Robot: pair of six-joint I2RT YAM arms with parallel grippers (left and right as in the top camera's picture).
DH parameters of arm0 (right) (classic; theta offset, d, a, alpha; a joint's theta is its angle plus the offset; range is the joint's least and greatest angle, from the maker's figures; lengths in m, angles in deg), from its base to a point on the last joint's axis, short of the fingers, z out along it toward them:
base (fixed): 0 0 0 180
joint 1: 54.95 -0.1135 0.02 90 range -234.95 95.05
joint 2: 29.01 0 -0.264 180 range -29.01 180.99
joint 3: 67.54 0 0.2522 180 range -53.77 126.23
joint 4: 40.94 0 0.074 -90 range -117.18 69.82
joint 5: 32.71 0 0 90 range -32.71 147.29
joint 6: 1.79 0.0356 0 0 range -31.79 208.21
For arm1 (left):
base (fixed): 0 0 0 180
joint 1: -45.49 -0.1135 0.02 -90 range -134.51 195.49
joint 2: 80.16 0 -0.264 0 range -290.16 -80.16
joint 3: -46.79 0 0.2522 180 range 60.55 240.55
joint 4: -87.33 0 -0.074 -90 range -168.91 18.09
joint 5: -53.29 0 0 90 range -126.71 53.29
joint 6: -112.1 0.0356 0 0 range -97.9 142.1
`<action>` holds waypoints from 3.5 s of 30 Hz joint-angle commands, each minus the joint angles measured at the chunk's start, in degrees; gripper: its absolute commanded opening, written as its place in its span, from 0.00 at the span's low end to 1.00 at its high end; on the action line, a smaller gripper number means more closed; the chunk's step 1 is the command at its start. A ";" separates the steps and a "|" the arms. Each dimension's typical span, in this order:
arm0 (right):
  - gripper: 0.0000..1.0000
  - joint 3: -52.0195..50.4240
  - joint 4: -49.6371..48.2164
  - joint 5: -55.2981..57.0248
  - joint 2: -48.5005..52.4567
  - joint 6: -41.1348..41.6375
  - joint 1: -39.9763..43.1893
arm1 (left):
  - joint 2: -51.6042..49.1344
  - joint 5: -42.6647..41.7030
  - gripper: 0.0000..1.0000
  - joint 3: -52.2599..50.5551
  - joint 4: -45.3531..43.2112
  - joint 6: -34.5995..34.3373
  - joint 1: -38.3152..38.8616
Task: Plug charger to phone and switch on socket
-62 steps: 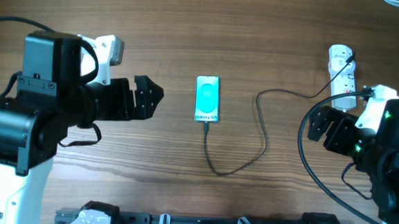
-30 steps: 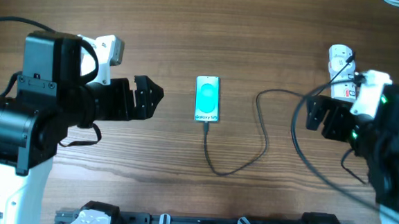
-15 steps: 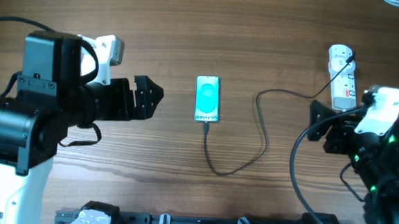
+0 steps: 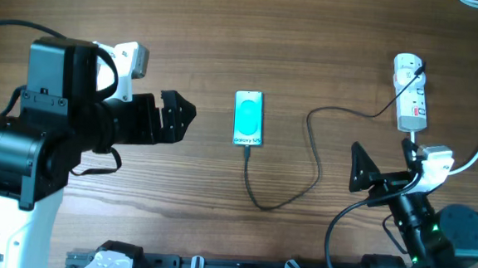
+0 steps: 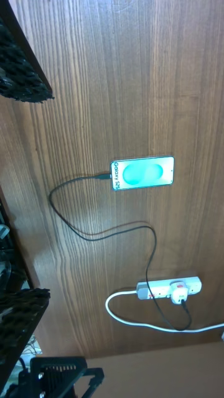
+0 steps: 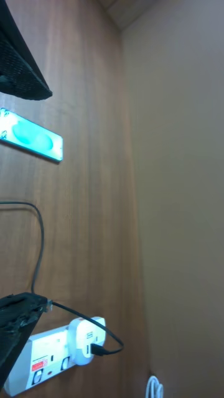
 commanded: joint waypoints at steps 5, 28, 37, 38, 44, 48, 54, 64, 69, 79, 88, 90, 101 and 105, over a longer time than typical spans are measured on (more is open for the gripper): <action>1.00 -10.60 -11.02 -1.16 -7.96 -1.57 -2.51 | -0.02 0.13 1.00 0.07 -0.13 1.16 -0.22; 1.00 -28.57 -32.68 3.54 -17.44 -1.16 -2.51 | -0.02 0.13 1.00 0.07 -0.11 1.16 -0.22; 1.00 -32.72 -44.48 5.86 -17.44 -1.18 -2.51 | -0.02 0.13 1.00 0.07 -0.11 1.16 -0.22; 1.00 -32.72 -44.13 5.95 -17.44 -1.22 -2.49 | -0.02 0.13 1.00 0.07 -0.13 1.16 -0.22; 1.00 -32.72 -35.43 7.37 -17.44 -1.42 -2.19 | -0.02 0.13 1.00 0.07 -0.13 1.16 -0.22; 1.00 -32.72 -31.80 8.04 -17.44 -1.51 -1.07 | -0.02 0.15 1.00 0.07 -0.13 1.16 -0.22; 1.00 -32.70 -27.52 10.14 -17.44 -3.06 -0.98 | -0.02 0.15 1.00 0.07 -0.13 1.16 -0.22; 1.00 -32.68 -27.43 10.73 -17.44 -4.72 -0.96 | -0.02 0.15 1.00 0.07 -0.11 1.16 -0.22; 0.99 -32.68 -27.39 10.97 -17.44 -10.58 -0.87 | -0.02 0.13 1.00 0.07 -0.13 1.16 -0.22; 1.00 -32.68 -27.34 10.95 -17.44 -10.34 -0.07 | -0.02 0.13 1.00 0.07 -0.13 1.16 -0.22; 1.00 -32.68 -27.36 10.95 -17.44 -10.51 0.31 | -0.02 0.13 1.00 0.07 -0.13 1.16 -0.22; 1.00 -32.68 -27.43 10.91 -17.44 -10.49 0.31 | -0.02 0.13 1.00 0.07 -0.11 1.16 -0.22; 1.00 -32.68 -27.50 10.75 -17.42 -10.49 0.31 | -0.02 0.13 1.00 0.07 -0.13 1.16 -0.22; 1.00 -32.68 -27.50 10.75 -17.42 -10.51 0.31 | -0.02 0.13 1.00 0.07 -0.11 1.16 -0.22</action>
